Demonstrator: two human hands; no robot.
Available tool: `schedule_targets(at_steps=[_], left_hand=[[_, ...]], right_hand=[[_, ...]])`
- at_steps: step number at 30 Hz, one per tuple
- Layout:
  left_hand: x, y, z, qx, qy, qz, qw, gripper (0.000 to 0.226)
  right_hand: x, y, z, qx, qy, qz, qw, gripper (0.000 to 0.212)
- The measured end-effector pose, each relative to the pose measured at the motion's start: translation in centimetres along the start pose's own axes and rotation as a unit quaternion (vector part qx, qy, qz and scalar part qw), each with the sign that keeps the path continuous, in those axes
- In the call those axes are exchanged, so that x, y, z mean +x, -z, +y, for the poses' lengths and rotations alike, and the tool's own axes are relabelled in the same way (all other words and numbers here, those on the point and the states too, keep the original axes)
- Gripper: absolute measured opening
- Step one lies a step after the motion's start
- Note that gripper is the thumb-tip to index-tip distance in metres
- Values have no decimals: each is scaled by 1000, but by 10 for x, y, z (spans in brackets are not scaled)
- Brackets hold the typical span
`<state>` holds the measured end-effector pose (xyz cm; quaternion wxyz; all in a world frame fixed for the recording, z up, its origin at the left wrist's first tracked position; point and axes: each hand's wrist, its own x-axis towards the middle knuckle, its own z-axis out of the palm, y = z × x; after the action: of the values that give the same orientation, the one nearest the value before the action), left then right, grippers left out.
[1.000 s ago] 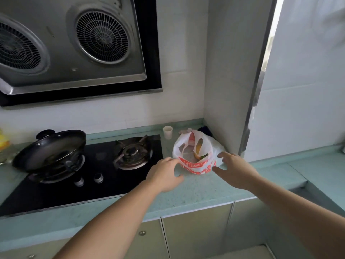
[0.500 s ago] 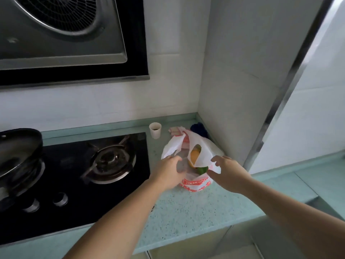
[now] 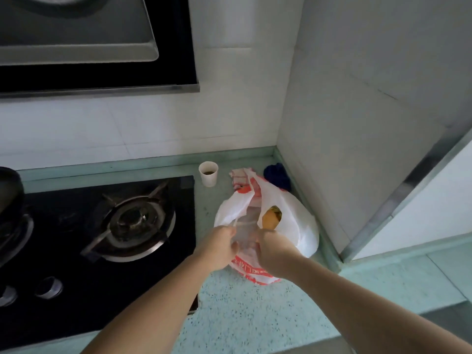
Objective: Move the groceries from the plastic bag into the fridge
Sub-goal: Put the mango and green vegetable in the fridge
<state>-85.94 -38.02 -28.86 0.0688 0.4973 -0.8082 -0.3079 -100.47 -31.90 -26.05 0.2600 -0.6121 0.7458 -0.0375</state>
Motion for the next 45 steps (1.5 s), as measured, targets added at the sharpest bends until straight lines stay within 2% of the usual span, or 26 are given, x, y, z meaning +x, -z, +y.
schedule_targets(at_steps=[2,3,6,9,10,13,15,21,26,30,35,39,41,45], left_hand=[[3,-5,-3,10,7,4,1000,19],[5,-6,-2,2,12,3,1000,17],[14,-8,3,12,11,-7,1000,11],[23,-13,9,39,19,-25,999,10],[27,-16,10,44,21,-27,998,15],[36,-24,19,59,10,-29,998,48],[43,-28,28,65,-1,-34,997,52],[61,-38,44,55,-20,-15,998,47],[77,-46,59,83,-56,-15,995,56],[94,-56,70,124,-94,-37,987,73],[118,-69,71,162,-75,-86,980,93],[121,-82,63,162,-49,-90,981,87],[116,-88,58,187,-67,-76,977,83],[105,-83,51,199,-68,-89,974,62]], right_hand=[[11,-9,5,21,-8,-25,999,4],[16,-12,8,35,-12,-32,999,6],[29,-8,29,48,-25,-48,997,19],[35,8,56,23,-38,11,999,37],[36,12,65,11,-45,33,998,44],[34,21,88,5,-53,75,996,55],[33,24,99,4,-67,84,994,63],[30,18,132,56,-105,78,990,54],[27,11,150,120,-103,79,984,41],[24,12,153,133,-83,66,985,52],[15,9,154,83,-67,64,992,70],[9,12,144,34,-54,100,993,72],[12,15,135,23,-40,121,992,65],[30,19,104,34,34,163,985,32]])
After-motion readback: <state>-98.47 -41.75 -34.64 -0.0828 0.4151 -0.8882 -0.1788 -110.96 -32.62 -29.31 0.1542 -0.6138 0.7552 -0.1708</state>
